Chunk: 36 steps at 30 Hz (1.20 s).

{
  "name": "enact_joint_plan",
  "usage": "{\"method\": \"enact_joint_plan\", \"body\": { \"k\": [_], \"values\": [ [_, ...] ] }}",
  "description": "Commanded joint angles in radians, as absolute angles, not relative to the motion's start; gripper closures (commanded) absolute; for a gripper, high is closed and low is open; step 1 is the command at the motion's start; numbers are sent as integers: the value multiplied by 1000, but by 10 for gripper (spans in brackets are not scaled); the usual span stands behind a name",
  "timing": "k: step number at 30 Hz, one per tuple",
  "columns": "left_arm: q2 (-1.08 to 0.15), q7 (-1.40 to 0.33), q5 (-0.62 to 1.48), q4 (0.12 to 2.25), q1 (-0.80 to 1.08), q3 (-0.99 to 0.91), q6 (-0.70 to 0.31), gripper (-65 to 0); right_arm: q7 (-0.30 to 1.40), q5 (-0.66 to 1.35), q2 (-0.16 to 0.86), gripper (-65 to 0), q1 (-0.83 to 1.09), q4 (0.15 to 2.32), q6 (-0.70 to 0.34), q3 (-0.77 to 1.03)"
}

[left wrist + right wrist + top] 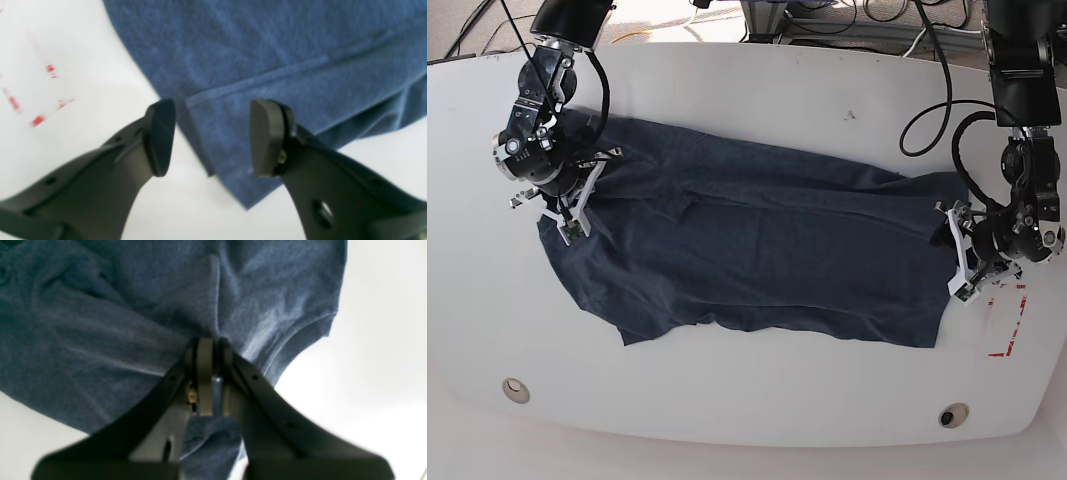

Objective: Layout the t-shirt on the table in an organized manner, then fold the t-shirt properly

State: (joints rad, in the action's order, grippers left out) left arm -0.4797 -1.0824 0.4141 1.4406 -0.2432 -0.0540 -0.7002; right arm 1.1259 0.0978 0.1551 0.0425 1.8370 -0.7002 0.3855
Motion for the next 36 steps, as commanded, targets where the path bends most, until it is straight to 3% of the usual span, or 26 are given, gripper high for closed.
{"method": "enact_joint_plan", "body": {
  "k": [1, 5, 8, 15, 18, 26, 36],
  "values": [
    [-521, -1063, 417, 1488, -220, -108, -698, -346, 1107, 99, 165, -27, 31, 1853, -698, 392],
    [-522, -1023, 414, 1500, -171, -171, -698, -349, 1106, 97, 165, -40, 51, 1868, -698, 389],
    [-524, -989, 414, 1503, -139, -193, -698, -349, 1106, 97, 165, -128, 58, 1897, -698, 390],
    [-526, -980, 414, 1541, -99, -213, -698, -350, 1104, 97, 186, -530, 85, 1975, -698, 392],
    [-524, -980, 414, 1570, -81, -213, -698, -350, 1104, 99, 208, -650, 90, 2002, -698, 392],
    [-521, -980, 381, 1658, -28, -209, -698, -347, 1109, 107, 237, -650, 128, 2023, -698, 446],
    [-452, -929, 236, 1759, 64, -209, -698, -347, 1106, 108, 168, -650, 170, 2015, -698, 564]
  ]
}}
